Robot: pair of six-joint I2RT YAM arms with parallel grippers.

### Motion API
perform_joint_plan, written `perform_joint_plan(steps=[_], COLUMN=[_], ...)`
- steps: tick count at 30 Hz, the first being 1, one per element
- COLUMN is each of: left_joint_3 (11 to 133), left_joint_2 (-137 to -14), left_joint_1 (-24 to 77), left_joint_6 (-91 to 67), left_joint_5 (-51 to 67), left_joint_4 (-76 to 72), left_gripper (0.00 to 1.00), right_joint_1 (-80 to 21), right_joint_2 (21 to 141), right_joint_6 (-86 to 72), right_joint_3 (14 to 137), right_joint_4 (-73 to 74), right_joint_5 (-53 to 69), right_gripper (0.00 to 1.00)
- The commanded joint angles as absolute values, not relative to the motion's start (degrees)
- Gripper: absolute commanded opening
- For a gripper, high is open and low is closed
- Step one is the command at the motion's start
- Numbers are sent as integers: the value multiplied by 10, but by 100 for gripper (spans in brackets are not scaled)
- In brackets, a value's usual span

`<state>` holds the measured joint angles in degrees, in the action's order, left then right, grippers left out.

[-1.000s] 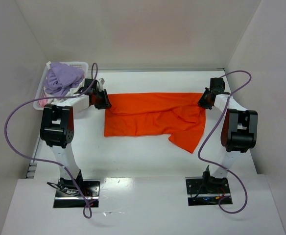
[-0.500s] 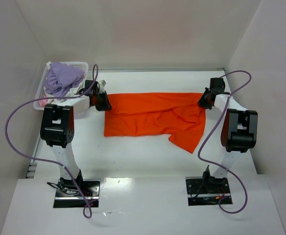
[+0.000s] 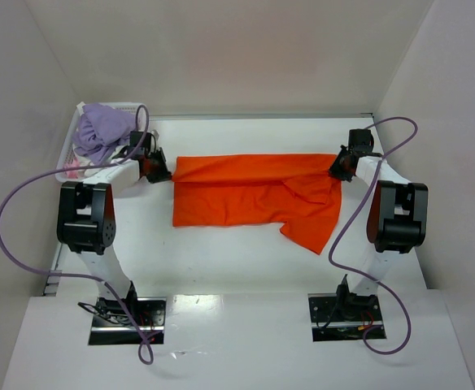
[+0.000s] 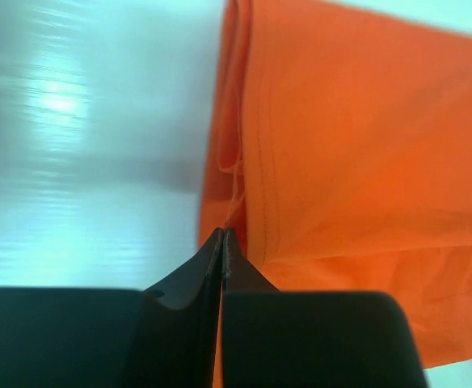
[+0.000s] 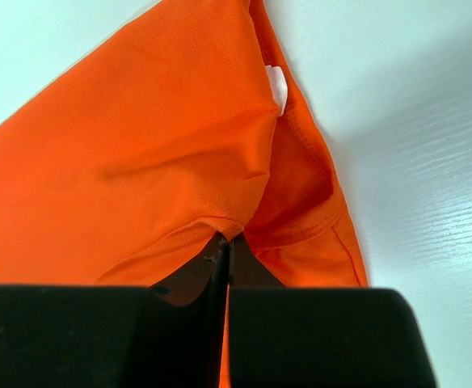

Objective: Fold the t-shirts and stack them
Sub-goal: Fold the flattened tshirt in 1/3 of the way

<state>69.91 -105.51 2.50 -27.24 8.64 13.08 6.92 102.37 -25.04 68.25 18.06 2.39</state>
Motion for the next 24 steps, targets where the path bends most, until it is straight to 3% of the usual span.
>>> perform_joint_plan(steps=[1, 18, 24], left_joint_3=[697, 703, 692], left_joint_2=[-1022, -1069, -1063], left_joint_1=[11, 11, 23], left_joint_6=[-282, -242, -229], left_joint_5=[49, 136, 136], left_joint_4=[151, 192, 210], left_gripper=[0, 1, 11], right_joint_1=[74, 74, 74], right_joint_2=[1013, 1020, 1031], right_joint_6=[-246, -246, -241], right_joint_3=[698, 714, 725], right_joint_4=[167, 183, 188], right_joint_5=[15, -1, -1], right_gripper=[0, 0, 0])
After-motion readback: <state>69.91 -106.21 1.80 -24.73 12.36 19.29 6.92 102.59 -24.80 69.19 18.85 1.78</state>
